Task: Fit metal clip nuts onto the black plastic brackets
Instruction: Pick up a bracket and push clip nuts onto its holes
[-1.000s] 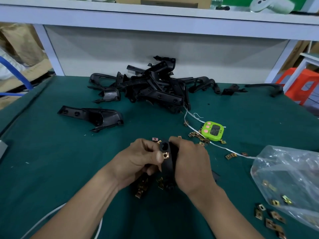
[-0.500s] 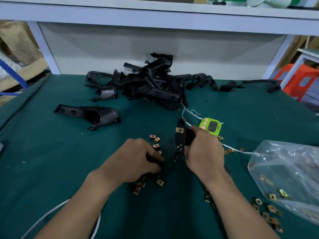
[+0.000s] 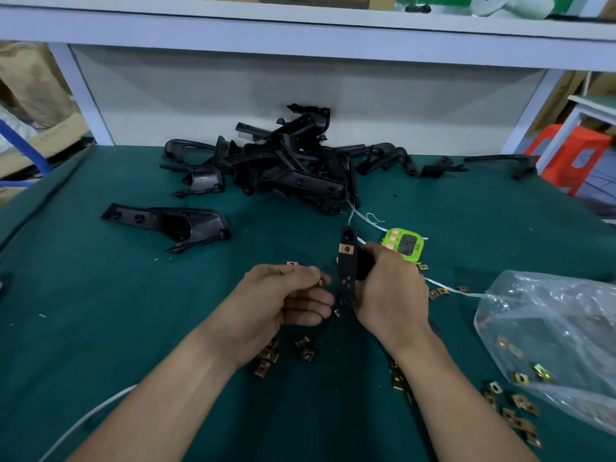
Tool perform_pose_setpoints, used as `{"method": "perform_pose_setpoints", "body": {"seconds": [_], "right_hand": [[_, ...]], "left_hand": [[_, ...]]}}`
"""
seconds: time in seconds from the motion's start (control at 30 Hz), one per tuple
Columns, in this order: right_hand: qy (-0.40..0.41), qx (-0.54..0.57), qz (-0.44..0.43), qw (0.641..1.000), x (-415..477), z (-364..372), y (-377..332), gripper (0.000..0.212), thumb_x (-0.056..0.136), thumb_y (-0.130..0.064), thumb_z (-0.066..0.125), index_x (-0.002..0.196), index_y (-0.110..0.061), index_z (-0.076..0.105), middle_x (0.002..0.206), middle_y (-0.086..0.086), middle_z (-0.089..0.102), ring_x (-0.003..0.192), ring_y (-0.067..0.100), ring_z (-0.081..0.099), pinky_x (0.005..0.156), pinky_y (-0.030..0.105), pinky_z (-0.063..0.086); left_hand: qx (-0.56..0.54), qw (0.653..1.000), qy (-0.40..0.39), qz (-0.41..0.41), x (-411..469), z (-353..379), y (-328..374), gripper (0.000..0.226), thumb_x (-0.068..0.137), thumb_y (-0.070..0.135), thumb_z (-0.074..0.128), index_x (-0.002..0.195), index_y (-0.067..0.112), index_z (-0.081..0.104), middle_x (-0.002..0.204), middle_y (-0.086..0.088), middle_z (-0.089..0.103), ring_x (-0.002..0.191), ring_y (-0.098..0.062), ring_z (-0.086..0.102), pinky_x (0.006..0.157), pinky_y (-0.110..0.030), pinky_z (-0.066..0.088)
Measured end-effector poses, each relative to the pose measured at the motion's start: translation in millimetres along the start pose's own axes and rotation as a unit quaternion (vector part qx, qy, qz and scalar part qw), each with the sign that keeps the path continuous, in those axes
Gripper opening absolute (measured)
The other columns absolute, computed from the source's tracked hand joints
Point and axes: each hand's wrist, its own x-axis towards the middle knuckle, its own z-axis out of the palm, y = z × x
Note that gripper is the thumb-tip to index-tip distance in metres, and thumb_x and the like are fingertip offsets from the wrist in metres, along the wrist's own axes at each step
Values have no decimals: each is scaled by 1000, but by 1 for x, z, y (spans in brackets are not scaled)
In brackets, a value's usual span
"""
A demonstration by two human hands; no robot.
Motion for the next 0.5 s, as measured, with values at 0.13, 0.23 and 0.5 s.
{"method": "perform_pose_setpoints", "body": {"seconds": [0.13,0.23,0.5], "right_hand": [[-11,15,-7,1000,0,-1,-1,24,66,-22,62,89,-25,56,63,-4,57,67,38,53,59,34,41],[-9,21,-10,1000,0,-2,-1,24,65,-21,57,89,-26,55,65,-3,60,69,37,56,59,35,42],[-8,-2,-22,1000,-1,-3,-5,35,70,-13,59,102,-28,60,73,0,66,76,38,61,65,38,49]], "left_hand": [[-50,998,-25,-8,1,-1,0,22,95,-2,58,105,4,77,97,-20,76,78,-21,76,61,-24,60],[-39,997,-70,-3,1,-3,0,29,96,-3,56,117,6,73,108,-20,76,88,-21,77,67,-25,61],[2,999,-50,19,-1,-4,-3,17,75,14,75,90,13,83,86,-11,78,73,-15,75,62,-21,58]]}}
